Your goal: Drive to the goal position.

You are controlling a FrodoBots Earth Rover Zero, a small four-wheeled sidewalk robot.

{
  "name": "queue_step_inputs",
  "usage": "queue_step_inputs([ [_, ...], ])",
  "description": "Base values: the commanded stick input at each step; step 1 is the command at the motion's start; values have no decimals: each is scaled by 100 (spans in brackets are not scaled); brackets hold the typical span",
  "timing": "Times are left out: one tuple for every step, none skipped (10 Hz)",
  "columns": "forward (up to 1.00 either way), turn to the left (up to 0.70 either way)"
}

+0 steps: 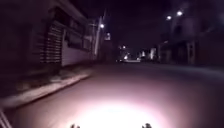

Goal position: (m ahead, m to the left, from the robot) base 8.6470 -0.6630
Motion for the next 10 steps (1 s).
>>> queue_step_inputs([
  [50,-46],
  [50,-29],
  [50,-10],
  [50,0],
  [50,0],
  [50,0],
  [50,0],
  [50,0],
  [50,0],
  [50,0],
])
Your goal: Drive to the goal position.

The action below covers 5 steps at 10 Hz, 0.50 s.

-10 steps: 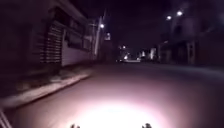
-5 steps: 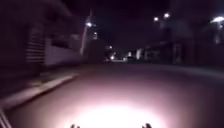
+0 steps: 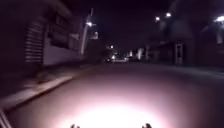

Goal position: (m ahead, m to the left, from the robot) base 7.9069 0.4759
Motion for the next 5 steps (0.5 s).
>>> queue_step_inputs([
  [50,0],
  [50,0],
  [50,0],
  [50,0],
  [50,0],
])
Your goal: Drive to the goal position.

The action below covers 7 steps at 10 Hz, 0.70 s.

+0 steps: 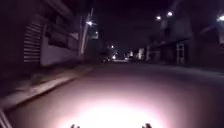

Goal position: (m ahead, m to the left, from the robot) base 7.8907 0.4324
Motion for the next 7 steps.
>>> queue_step_inputs([
  [50,0],
  [50,0],
  [50,0],
  [50,0],
  [50,0],
  [50,0],
  [50,0],
])
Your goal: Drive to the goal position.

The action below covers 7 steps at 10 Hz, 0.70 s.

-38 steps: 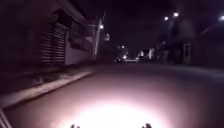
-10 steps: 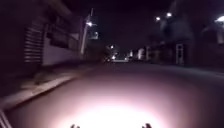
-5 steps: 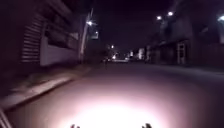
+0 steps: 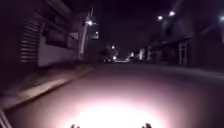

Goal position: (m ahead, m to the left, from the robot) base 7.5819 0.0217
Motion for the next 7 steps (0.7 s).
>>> queue_step_inputs([
  [50,0],
  [50,0],
  [50,0],
  [50,0],
  [50,0],
  [50,0],
  [50,0],
])
